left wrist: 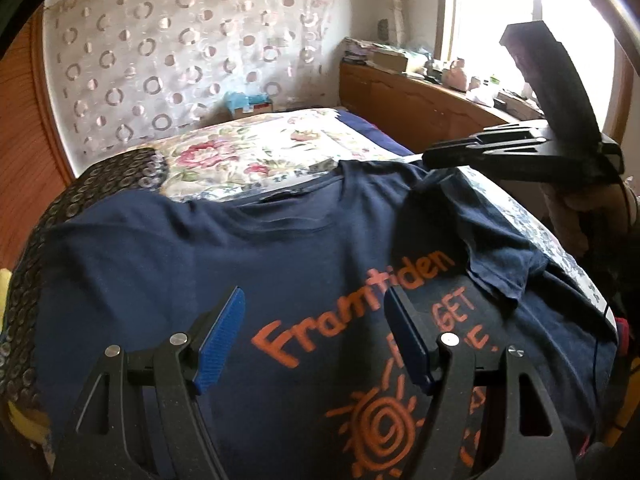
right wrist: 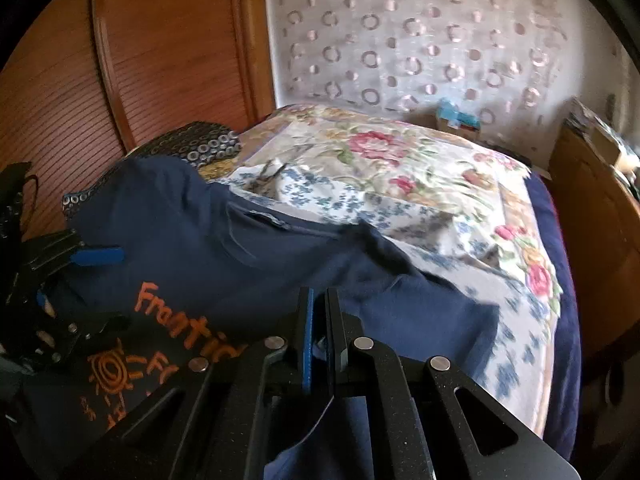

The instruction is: Fold small clothes

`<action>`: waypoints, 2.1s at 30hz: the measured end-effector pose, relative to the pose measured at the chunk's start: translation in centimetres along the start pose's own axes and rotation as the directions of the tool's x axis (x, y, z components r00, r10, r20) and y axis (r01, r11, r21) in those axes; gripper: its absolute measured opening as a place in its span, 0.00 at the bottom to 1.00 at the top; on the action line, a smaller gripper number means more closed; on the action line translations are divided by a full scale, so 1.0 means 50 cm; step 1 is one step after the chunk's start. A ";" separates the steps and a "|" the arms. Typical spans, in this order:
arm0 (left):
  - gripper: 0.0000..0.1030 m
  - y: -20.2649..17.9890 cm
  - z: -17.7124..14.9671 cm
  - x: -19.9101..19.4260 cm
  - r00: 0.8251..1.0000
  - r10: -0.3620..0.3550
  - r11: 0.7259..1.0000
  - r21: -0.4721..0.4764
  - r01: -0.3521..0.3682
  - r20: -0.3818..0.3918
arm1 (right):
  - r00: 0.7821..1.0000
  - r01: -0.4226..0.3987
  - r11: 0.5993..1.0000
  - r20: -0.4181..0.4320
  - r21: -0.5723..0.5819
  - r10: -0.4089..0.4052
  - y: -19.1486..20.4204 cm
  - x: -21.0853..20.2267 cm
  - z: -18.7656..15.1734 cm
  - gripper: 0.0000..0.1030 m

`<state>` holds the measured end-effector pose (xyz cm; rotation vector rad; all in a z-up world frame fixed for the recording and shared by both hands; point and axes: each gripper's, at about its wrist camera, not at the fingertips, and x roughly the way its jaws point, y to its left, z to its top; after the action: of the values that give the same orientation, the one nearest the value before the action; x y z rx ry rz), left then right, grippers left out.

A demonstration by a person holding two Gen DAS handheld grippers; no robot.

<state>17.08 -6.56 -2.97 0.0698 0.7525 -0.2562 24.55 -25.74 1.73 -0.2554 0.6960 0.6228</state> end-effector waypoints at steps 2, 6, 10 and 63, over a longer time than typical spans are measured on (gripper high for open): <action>0.71 0.013 -0.006 -0.009 1.000 0.009 1.000 -0.009 -0.009 0.006 | 1.000 0.026 1.000 -0.008 -0.005 -0.026 -0.003 0.010 0.007 0.26; 0.71 0.041 -0.010 -0.022 0.999 0.029 0.999 -0.025 -0.028 0.022 | 0.996 0.083 0.996 -0.010 0.024 -0.083 -0.034 0.006 -0.001 0.44; 0.71 0.076 -0.009 -0.033 0.997 0.061 0.998 -0.036 -0.060 0.042 | 0.989 0.147 0.987 -0.034 0.061 -0.146 -0.064 -0.006 -0.032 0.44; 0.04 0.382 0.054 0.020 0.990 0.126 0.970 -0.203 -0.135 -0.055 | 0.978 0.194 0.962 -0.114 0.190 -0.175 -0.157 0.072 -0.089 0.47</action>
<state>24.46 11.26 -2.25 -0.0720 0.8091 -0.0503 29.21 -32.19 -3.88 -0.1617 0.8117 0.3607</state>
